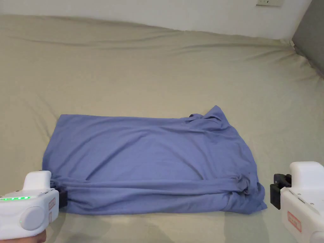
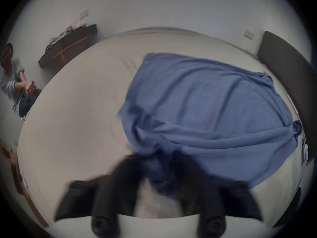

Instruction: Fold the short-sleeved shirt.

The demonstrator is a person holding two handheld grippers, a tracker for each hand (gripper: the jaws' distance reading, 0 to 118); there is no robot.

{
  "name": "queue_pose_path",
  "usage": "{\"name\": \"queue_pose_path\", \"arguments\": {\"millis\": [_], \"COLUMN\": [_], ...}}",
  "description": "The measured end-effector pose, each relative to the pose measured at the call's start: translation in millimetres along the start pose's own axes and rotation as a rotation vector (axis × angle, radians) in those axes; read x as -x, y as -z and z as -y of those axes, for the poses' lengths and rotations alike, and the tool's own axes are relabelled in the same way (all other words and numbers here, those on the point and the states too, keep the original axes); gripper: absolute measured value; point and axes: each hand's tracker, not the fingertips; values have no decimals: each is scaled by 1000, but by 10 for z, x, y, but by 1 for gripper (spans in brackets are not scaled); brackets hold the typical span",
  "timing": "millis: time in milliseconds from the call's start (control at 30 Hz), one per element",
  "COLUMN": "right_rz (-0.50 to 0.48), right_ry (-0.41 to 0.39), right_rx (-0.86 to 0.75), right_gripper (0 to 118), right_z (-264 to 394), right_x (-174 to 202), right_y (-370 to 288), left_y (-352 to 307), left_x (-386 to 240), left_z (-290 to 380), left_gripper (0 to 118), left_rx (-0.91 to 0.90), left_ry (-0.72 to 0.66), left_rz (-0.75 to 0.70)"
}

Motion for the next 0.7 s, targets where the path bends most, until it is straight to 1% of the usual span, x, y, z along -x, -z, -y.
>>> {"name": "queue_pose_path", "arguments": {"millis": [33, 67, 100, 133, 167, 233, 333, 467, 500, 533, 567, 600, 633, 667, 700], "right_rz": [-19, -20, -27, -60, -42, -16, -35, -94, -85, -101, -154, -199, -234, -237, -281], "right_ry": [15, 33, 43, 41, 44, 71, 105, 160, 179, 194, 223, 237, 238, 199, 185], "right_rx": [42, 82, 124, 201, 224, 266, 399, 436, 429, 422, 403, 391, 375, 362, 362], "right_gripper": [12, 46, 81, 104, 109, 109, 109, 109, 104, 92, 64, 46, 46, 39, 21], "right_z": [24, 61, 90, 127, 188, 282, 411, 474, 437, 384, 348, 324, 312, 304, 315], "right_x": [-25, -51, -77, -104, -164, -217, -274, -253, -260, -265, -245, -227, -198, -134, -130], "right_y": [146, 307, 461, 646, 825, 1096, 1517, 1795, 1791, 1743, 1713, 1700, 1687, 1694, 1715], "left_y": [-59, -95, -110, -130, -154, -224, -311, -292, -261, -252, -248, -243, -238, -240, -242], "left_x": [-26, -50, -29, 0, 46, 105, 102, 78, 86, 86, 83, 80, 77, 74, 74], "left_z": [-2, -11, -34, -42, -41, -71, -77, -73, -83, -78, -70, -68, -75, -76, -79], "left_gripper": [10, 10, 10, 10, 10, 10, 10, 10, 10, 10, 10, 10, 10, 10, 10], "left_rx": [-51, -49, -33, -32, -29, -29, -37, -33, -29, -25, -24, -23, -20, -21, -22], "left_ry": [-11, -11, -13, -40, -71, -93, -89, -73, -77, -80, -81, -79, -73, -72, -73], "left_rz": [-13, -46, -29, -14, -3, 9, 9, 4, 2, 1, -1, -3, -5, -7, -7]}}
